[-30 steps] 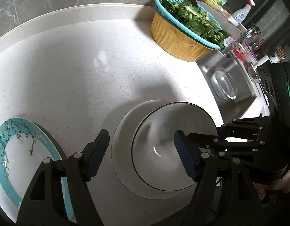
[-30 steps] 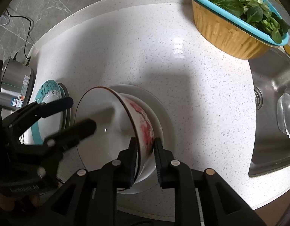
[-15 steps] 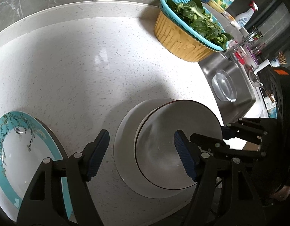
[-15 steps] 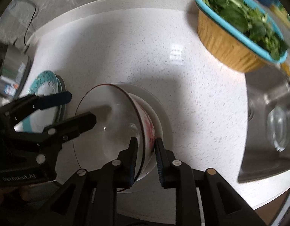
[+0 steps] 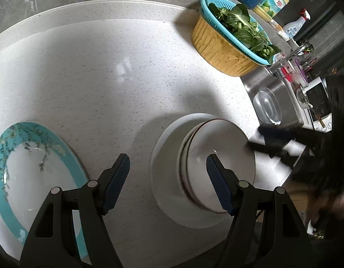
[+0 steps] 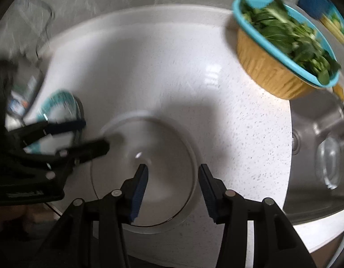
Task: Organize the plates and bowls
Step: 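Open the right gripper and lift it off the dark-rimmed bowl rim, then move both grippers to the rim of the stacked white bowls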
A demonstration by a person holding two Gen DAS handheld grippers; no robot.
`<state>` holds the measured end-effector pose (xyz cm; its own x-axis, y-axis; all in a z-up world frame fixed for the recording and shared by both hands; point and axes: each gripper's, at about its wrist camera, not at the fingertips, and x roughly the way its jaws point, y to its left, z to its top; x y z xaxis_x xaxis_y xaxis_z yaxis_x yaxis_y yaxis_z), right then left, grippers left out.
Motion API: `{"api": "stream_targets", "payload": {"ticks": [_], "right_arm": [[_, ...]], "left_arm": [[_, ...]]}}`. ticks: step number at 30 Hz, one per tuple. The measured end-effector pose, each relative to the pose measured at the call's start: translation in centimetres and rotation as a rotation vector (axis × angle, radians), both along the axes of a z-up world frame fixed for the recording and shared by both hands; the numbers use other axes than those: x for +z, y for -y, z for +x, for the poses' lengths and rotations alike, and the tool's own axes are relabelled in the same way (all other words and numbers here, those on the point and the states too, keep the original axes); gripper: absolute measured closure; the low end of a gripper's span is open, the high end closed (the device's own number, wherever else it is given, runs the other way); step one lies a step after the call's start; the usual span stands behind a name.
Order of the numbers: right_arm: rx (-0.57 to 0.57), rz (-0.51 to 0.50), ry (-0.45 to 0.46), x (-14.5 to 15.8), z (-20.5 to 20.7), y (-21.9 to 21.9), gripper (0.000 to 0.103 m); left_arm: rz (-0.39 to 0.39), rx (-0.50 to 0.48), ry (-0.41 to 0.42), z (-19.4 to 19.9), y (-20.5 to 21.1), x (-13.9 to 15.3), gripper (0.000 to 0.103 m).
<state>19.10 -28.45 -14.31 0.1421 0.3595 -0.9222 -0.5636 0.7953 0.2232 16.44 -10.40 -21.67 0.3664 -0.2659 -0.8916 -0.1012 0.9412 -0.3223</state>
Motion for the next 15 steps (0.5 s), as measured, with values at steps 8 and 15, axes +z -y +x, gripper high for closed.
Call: {"api": "stream_targets", "payload": {"ticks": [8, 15], "right_arm": [[-0.093, 0.078, -0.046, -1.2, 3.8, 7.4, 0.043], [0.084, 0.07, -0.074, -2.6, 1.5, 5.4, 0.045]], "left_arm": [[0.097, 0.047, -0.045, -2.7, -1.2, -0.9, 0.034], [0.125, 0.105, -0.077, -3.7, -0.9, -2.2, 0.034]]}}
